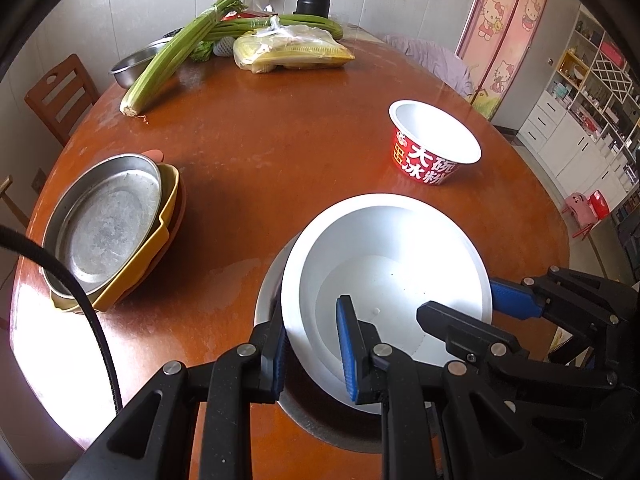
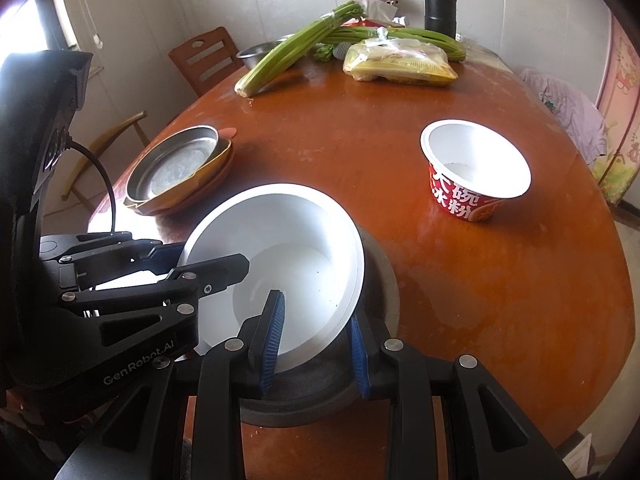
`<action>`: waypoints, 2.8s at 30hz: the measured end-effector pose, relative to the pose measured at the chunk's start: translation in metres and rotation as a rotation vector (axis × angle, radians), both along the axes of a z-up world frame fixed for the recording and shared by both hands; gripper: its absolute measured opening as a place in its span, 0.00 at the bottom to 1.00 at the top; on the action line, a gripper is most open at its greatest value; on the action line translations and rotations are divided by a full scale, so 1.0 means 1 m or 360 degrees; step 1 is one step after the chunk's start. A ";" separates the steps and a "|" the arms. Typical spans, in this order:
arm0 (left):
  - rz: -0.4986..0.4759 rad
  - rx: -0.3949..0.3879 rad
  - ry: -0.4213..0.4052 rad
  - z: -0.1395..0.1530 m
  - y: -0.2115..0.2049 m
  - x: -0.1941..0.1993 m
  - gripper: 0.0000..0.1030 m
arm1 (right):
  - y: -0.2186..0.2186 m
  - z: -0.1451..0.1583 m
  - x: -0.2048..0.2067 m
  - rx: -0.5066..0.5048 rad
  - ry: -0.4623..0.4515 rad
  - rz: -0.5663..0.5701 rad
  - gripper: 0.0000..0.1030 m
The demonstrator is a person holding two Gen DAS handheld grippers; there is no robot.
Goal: Organize plates and bowls
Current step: 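Lower the white bowl into the steel bowl and open the left gripper, then move the left gripper to the second red-printed white bowl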
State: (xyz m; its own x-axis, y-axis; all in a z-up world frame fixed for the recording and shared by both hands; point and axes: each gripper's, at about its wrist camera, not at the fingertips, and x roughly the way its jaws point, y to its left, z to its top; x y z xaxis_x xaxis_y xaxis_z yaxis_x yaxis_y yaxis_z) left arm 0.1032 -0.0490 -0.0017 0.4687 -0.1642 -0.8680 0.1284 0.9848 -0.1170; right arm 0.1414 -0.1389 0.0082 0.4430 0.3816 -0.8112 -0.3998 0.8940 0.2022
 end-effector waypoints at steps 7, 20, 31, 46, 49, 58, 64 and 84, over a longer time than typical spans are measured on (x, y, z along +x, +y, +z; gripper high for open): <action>-0.0001 -0.0007 0.0012 -0.004 0.001 0.000 0.21 | 0.003 -0.002 0.001 -0.0020 0.0003 0.0004 0.32; -0.0008 0.0001 0.0011 -0.003 0.001 0.001 0.21 | 0.004 -0.007 0.003 -0.0039 0.0015 0.0001 0.32; -0.0009 0.0004 0.0008 -0.003 -0.001 0.001 0.22 | 0.002 -0.008 0.003 -0.0038 0.0026 -0.0007 0.32; 0.0018 0.0011 -0.0040 0.005 0.002 -0.005 0.22 | -0.007 -0.007 0.004 0.0006 0.0020 -0.0016 0.33; 0.0024 0.0022 -0.0052 0.008 0.002 -0.005 0.22 | -0.009 -0.006 0.003 0.0021 0.0006 -0.0017 0.33; 0.0032 0.0050 -0.0078 0.016 -0.001 -0.007 0.23 | -0.018 -0.002 0.002 0.0093 -0.0019 -0.0017 0.33; 0.0039 0.0066 -0.0093 0.020 -0.004 -0.008 0.25 | -0.027 0.001 -0.001 0.0095 -0.0066 -0.0047 0.33; -0.0004 0.0090 -0.0144 0.033 -0.022 0.021 0.29 | -0.061 0.000 0.011 0.0143 -0.0062 -0.0161 0.33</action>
